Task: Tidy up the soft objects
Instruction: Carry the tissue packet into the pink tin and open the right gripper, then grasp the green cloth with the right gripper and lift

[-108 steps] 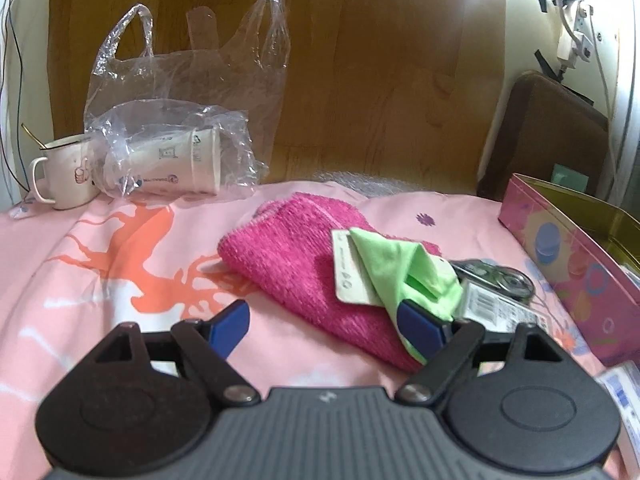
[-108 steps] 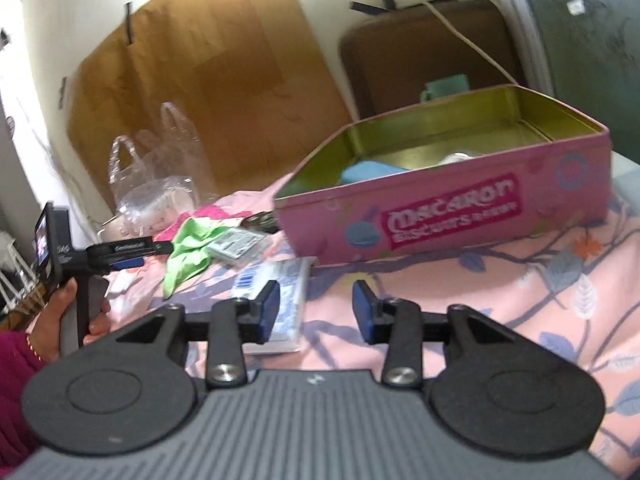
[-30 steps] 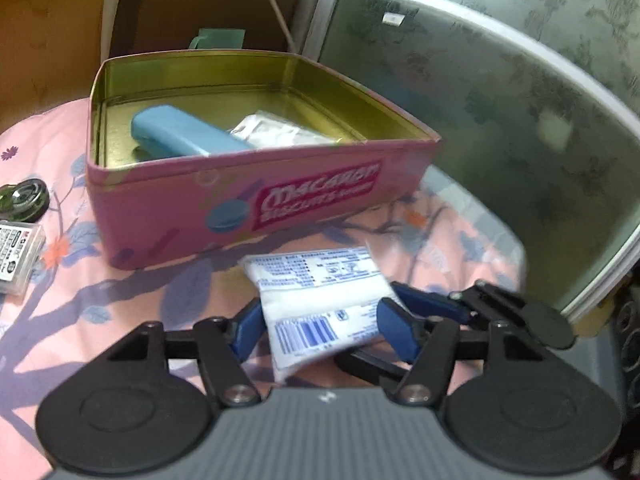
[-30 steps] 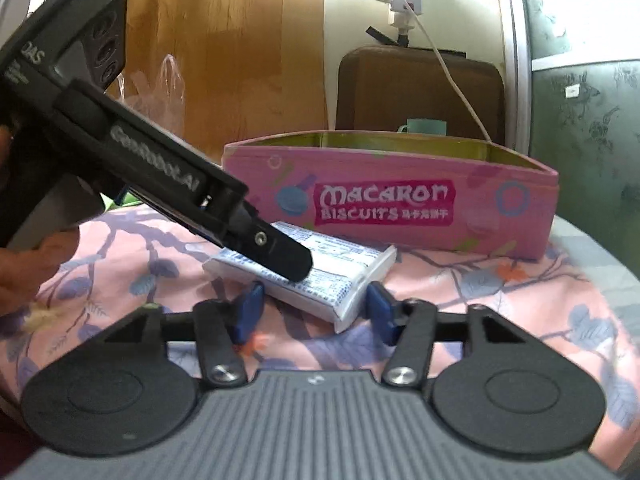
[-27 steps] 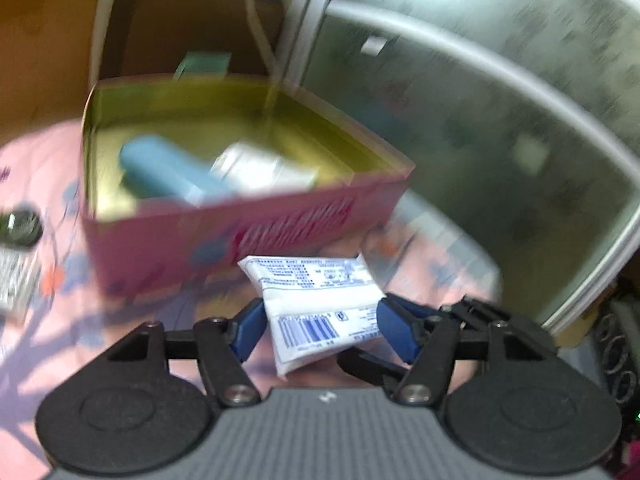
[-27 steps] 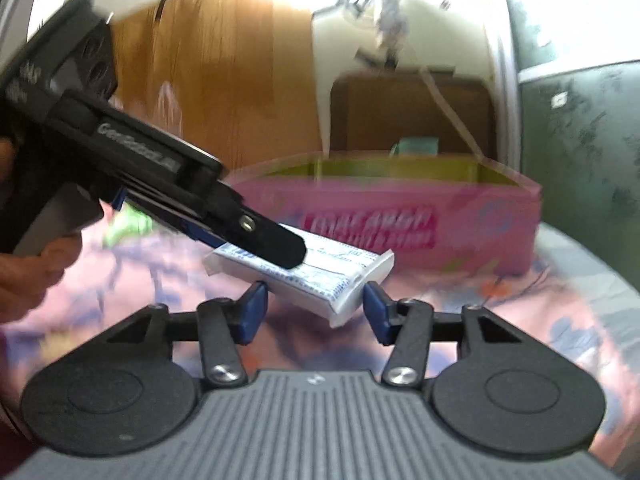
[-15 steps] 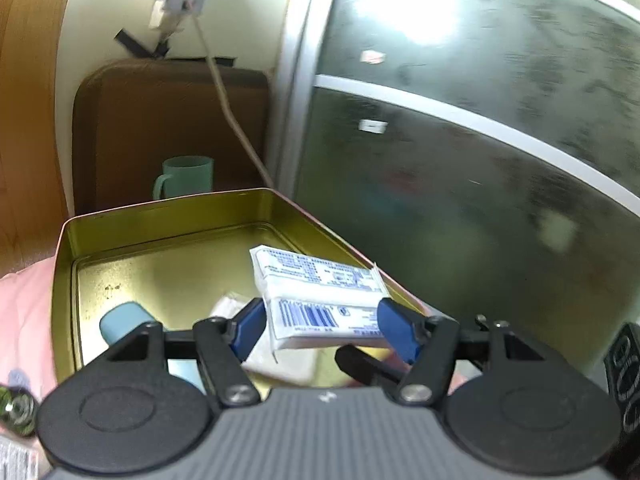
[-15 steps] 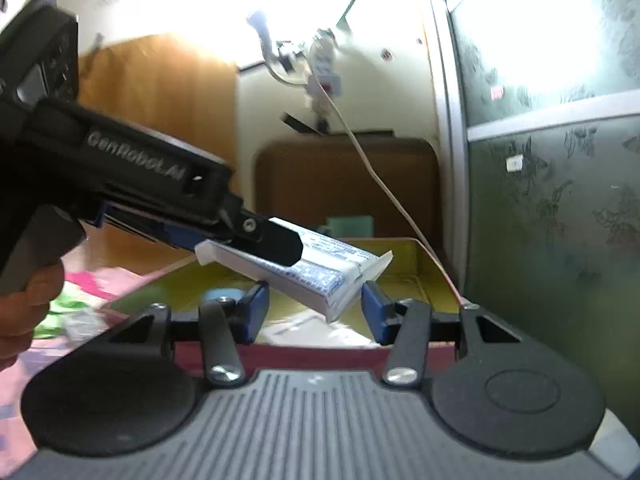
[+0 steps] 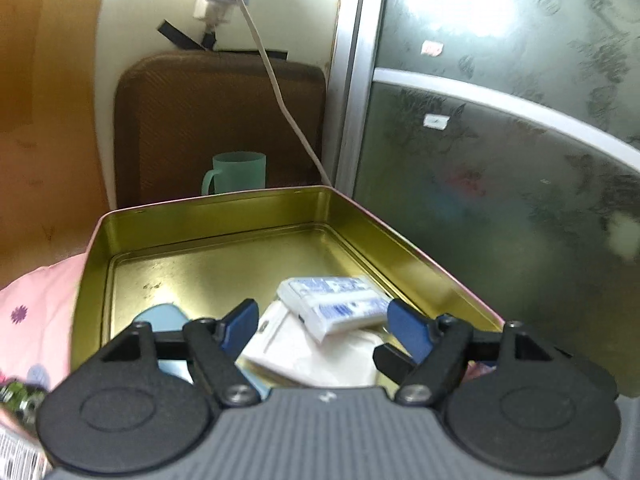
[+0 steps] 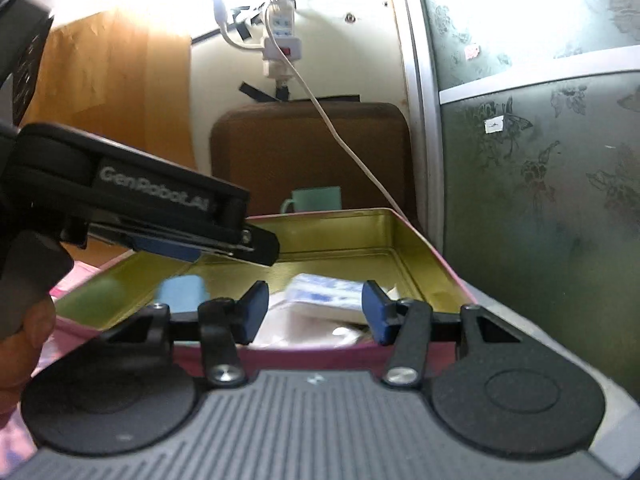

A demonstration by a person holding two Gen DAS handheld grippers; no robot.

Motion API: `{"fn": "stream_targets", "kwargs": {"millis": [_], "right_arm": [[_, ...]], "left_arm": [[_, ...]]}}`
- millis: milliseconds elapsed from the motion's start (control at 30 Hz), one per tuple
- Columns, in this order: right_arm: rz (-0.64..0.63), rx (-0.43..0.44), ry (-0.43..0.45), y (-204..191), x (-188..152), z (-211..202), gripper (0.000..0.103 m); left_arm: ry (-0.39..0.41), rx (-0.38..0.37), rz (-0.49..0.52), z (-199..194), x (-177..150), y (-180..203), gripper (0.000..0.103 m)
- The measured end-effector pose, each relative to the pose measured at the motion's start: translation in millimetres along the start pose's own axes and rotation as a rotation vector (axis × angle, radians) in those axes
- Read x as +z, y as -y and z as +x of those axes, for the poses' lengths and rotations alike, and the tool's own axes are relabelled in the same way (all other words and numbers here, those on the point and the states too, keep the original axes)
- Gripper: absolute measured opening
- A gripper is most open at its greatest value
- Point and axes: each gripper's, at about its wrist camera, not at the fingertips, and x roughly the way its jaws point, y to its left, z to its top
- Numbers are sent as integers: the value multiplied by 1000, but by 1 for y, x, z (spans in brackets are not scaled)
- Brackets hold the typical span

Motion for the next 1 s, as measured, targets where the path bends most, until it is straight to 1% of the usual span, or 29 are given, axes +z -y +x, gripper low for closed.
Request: {"fn": "stream_targets", "kwargs": {"millis": [133, 267, 367, 467, 567, 600, 633, 667, 767, 833, 867, 900, 933, 1000], "right_arm": [[42, 42, 16, -6, -4, -27, 56], [54, 115, -19, -22, -8, -39, 58], [39, 175, -70, -42, -14, -40, 58], [19, 246, -130, -67, -17, -35, 58], [-16, 360, -188, -100, -19, -31, 57], [-34, 392, -199, -110, -19, -30, 53], [-63, 430, -211, -123, -19, -28, 46], [-93, 461, -222, -136, -19, -26, 41], [-175, 543, -245, -175, -19, -15, 39], [-211, 590, -257, -201, -15, 0, 39], [-216, 605, -266, -214, -12, 10, 40], [-213, 617, -278, -225, -10, 21, 40], [-207, 626, -290, -235, -8, 32, 40], [-198, 645, -321, -255, -5, 57, 41]], "left_arm": [[38, -20, 0, -40, -19, 1, 76], [68, -23, 13, -89, -47, -8, 81], [64, 28, 12, -120, -72, -27, 81], [31, 135, 2, -142, -97, -53, 81], [5, 246, -52, -161, -120, -90, 80], [1, 294, -70, -166, -126, -103, 80], [-3, 340, -92, -171, -132, -115, 80], [-6, 386, -123, -177, -138, -130, 80], [5, 478, -237, -195, -156, -174, 78], [11, 527, -319, -204, -167, -197, 77], [27, 528, -363, -208, -173, -208, 78], [48, 498, -418, -214, -175, -217, 79], [89, 468, -467, -221, -178, -224, 79], [138, 456, -511, -229, -181, -231, 79]]}}
